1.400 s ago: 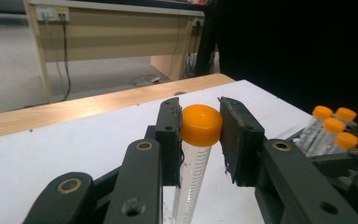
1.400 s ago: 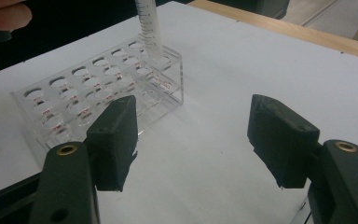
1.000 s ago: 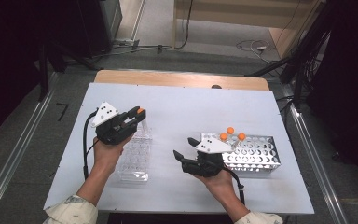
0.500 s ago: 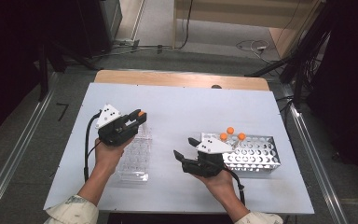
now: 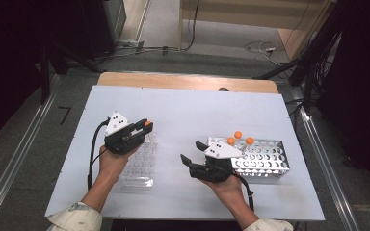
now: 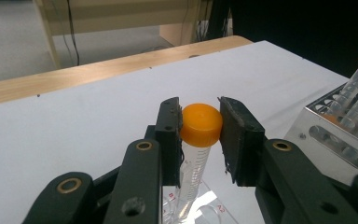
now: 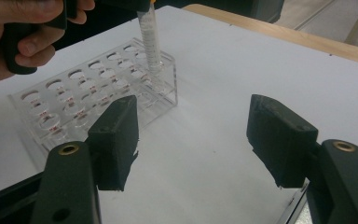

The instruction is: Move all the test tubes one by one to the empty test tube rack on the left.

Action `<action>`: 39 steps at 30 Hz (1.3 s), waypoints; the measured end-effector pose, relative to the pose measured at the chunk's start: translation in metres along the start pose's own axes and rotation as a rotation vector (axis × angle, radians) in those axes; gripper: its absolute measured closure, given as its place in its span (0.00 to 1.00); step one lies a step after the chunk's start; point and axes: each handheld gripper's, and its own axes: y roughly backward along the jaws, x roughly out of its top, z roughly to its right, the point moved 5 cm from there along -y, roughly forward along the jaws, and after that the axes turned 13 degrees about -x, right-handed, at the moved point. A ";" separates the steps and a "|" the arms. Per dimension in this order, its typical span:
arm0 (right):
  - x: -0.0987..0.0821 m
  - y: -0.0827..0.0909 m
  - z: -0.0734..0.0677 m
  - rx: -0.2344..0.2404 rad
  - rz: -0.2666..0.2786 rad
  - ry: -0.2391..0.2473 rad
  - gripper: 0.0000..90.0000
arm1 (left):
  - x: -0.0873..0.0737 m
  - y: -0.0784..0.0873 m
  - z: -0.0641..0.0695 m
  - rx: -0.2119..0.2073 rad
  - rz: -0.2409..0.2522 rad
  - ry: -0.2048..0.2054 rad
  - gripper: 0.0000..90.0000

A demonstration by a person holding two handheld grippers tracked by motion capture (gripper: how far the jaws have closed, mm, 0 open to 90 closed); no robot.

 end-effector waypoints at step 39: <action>-0.001 0.001 0.002 -0.013 0.007 0.000 0.36 | -0.002 0.001 0.005 -0.001 0.008 -0.019 0.55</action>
